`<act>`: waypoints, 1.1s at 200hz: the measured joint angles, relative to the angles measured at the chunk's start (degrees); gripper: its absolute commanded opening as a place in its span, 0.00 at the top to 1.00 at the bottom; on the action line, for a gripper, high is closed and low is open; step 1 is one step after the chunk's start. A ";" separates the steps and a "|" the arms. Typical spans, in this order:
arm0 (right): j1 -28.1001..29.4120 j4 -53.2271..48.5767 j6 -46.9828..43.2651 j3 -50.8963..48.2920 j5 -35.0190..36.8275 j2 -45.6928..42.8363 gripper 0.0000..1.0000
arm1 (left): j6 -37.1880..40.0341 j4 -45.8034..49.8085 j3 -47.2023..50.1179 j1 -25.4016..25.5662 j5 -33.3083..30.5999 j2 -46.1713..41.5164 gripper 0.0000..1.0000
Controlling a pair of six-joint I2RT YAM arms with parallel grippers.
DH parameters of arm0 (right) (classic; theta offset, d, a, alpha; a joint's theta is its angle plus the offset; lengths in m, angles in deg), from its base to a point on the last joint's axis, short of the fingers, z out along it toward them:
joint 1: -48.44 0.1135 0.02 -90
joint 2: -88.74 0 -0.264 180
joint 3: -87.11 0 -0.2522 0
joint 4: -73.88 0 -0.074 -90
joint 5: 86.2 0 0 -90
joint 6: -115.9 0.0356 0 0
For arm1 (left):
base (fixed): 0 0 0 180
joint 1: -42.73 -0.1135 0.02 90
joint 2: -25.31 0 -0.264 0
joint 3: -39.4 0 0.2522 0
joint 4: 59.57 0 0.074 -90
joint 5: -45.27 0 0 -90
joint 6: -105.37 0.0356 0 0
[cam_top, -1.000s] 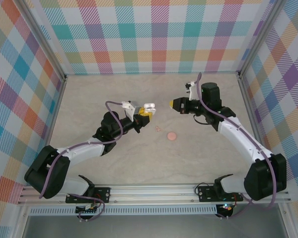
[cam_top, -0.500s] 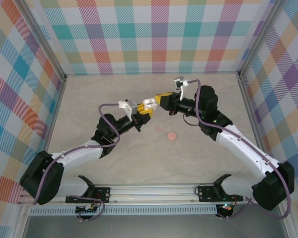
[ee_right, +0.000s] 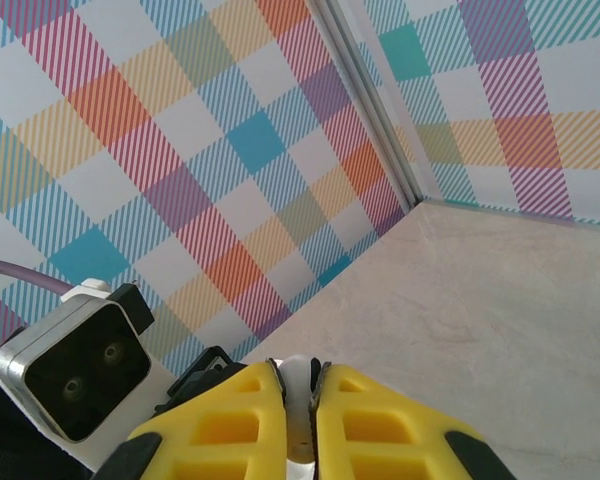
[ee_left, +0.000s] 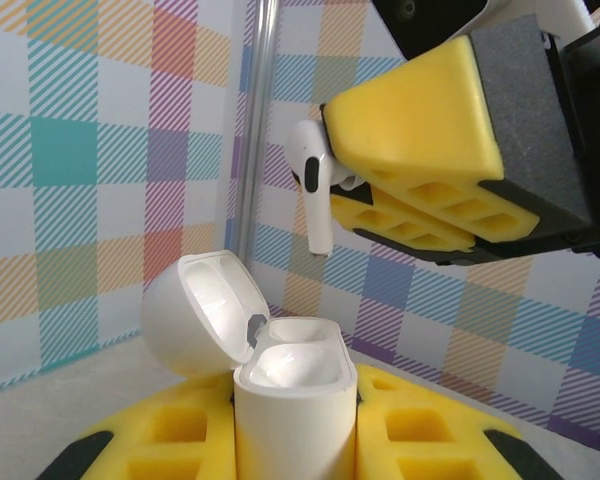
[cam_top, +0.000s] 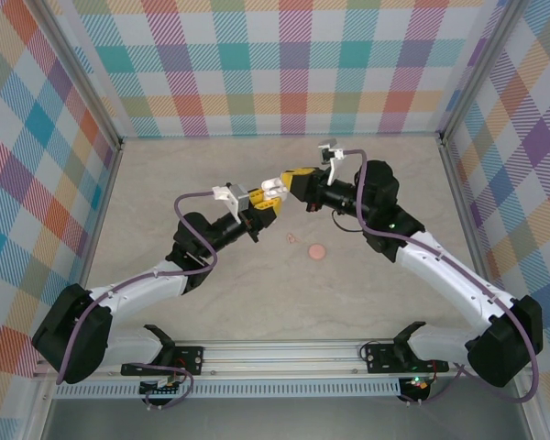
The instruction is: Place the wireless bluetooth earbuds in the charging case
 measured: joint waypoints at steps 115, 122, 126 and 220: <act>0.55 0.96 -0.39 -1.14 2.25 0.28 0.88 | -1.60 -1.03 -0.07 0.94 -2.82 -1.53 1.00; 0.57 1.07 -0.39 -1.14 2.47 0.28 0.88 | -1.66 -1.09 -0.07 0.94 -2.86 -1.64 1.00; 0.55 1.11 -0.39 -1.14 2.54 0.28 0.88 | -1.77 -1.18 -0.04 0.94 -2.89 -1.64 1.00; 0.83 1.07 -1.68 -1.51 3.13 0.28 0.88 | -2.01 -1.22 -0.07 0.94 -3.58 -1.64 1.00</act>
